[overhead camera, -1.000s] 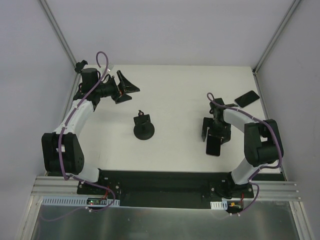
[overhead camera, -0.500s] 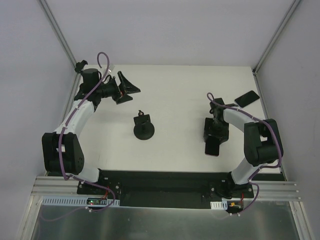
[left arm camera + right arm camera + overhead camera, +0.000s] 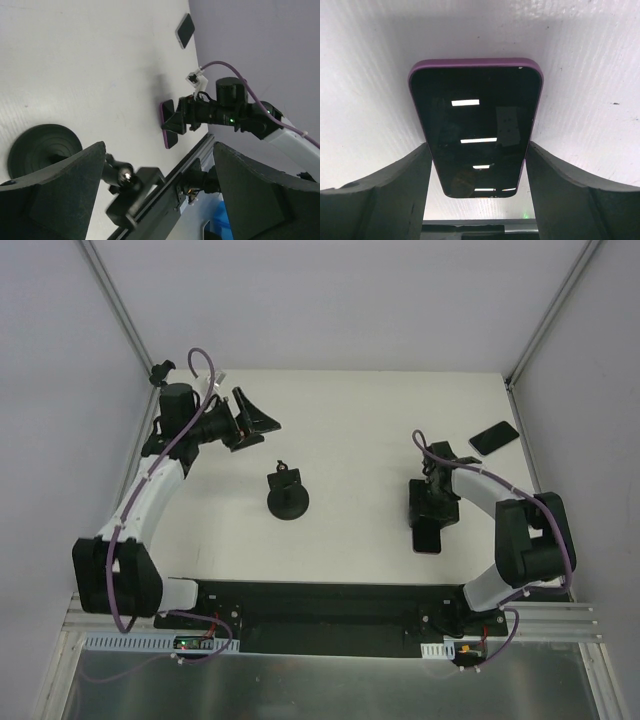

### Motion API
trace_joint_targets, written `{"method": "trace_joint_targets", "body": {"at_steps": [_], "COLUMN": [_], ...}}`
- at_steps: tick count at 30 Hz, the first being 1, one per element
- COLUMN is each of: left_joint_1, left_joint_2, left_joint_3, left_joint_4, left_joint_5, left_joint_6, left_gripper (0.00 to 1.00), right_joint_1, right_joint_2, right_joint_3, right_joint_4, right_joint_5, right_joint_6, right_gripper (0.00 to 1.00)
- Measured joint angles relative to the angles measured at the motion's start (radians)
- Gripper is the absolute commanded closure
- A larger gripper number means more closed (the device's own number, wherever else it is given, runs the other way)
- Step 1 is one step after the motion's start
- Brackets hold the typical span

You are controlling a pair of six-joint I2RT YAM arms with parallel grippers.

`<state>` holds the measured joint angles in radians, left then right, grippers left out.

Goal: Place the phone on the phone stand

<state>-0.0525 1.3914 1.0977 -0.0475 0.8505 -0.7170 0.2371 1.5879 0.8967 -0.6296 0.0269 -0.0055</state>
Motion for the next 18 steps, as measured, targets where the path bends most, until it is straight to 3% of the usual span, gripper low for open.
{"method": "trace_joint_targets", "body": {"at_steps": [7, 11, 14, 18], "left_joint_1": [-0.071, -0.126, -0.294, -0.554], "left_joint_2": [-0.426, -0.548, -0.542, -0.425], "left_joint_3": [-0.121, -0.182, -0.191, -0.151], "left_joint_4": [0.005, 0.009, -0.002, -0.012], "left_joint_5": [0.002, 0.002, -0.059, -0.179], "left_joint_6": [-0.058, -0.131, -0.161, -0.166], "left_gripper": [0.12, 0.15, 0.17, 0.18], "right_joint_1": [0.001, 0.001, 0.001, 0.001], "right_joint_2": [-0.061, -0.115, -0.174, -0.282], "right_joint_3": [-0.053, -0.092, -0.121, -0.173], "right_joint_4": [0.052, 0.087, 0.119, 0.184], "right_joint_5": [-0.023, -0.036, -0.054, -0.086], "right_joint_6": [-0.034, -0.034, -0.032, -0.031], "right_gripper": [0.99, 0.99, 0.99, 0.99]}}
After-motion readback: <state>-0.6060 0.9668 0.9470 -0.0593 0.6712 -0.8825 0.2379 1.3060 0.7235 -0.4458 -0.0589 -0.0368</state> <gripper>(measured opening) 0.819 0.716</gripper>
